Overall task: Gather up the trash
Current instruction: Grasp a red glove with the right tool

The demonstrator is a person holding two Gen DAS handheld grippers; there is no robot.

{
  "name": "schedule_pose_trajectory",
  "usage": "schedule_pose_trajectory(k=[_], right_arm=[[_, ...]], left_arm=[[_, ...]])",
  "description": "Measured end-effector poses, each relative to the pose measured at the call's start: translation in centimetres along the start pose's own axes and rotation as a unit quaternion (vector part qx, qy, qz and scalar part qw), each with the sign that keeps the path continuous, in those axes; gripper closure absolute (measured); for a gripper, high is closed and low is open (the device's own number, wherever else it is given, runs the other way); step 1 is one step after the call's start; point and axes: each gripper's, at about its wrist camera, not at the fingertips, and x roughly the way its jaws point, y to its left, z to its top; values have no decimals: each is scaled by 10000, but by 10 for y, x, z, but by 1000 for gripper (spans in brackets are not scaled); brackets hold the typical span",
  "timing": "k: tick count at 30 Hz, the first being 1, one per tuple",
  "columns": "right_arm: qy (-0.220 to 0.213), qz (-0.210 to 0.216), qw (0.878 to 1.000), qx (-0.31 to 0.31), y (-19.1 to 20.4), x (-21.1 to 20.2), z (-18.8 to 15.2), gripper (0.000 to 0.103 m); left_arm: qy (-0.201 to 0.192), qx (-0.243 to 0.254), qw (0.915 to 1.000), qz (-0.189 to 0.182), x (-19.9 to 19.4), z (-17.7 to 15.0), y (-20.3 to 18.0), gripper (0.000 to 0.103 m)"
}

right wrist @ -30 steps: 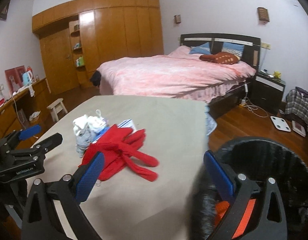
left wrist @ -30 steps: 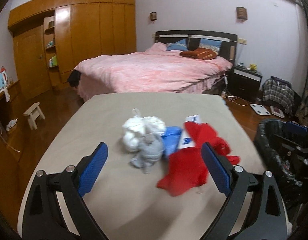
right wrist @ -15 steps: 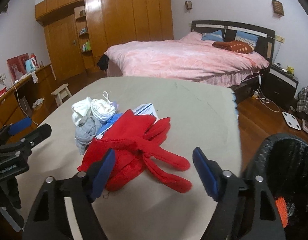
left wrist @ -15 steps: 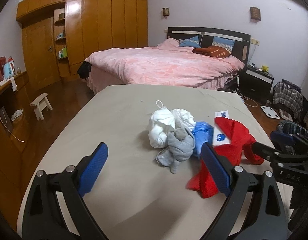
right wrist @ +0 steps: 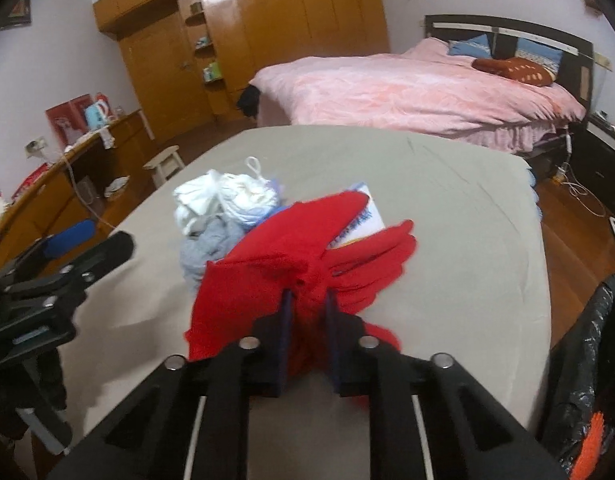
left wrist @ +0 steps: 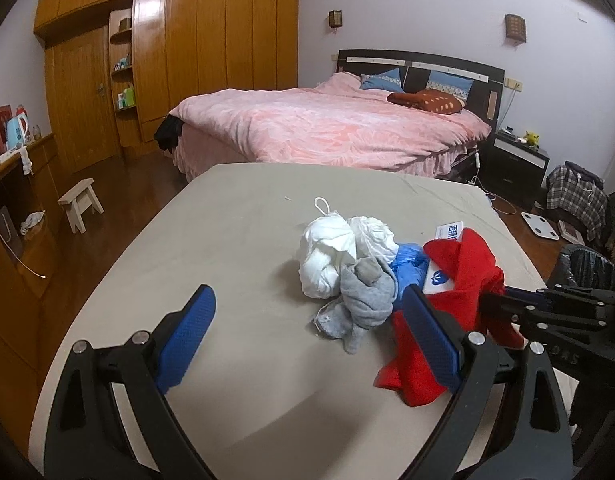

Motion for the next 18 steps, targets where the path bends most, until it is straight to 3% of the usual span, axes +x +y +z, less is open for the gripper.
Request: schedule_pose_trajectory(k=[10, 18], right_arm=[[-212, -16, 9998, 46, -2, -48, -3, 91], [-421, -270, 9985, 223, -21, -83, -8, 91]], left_arm=[[-1, 68, 9999, -109, -10, -4, -15, 11], [99, 133, 9993, -324, -12, -11, -35, 12]])
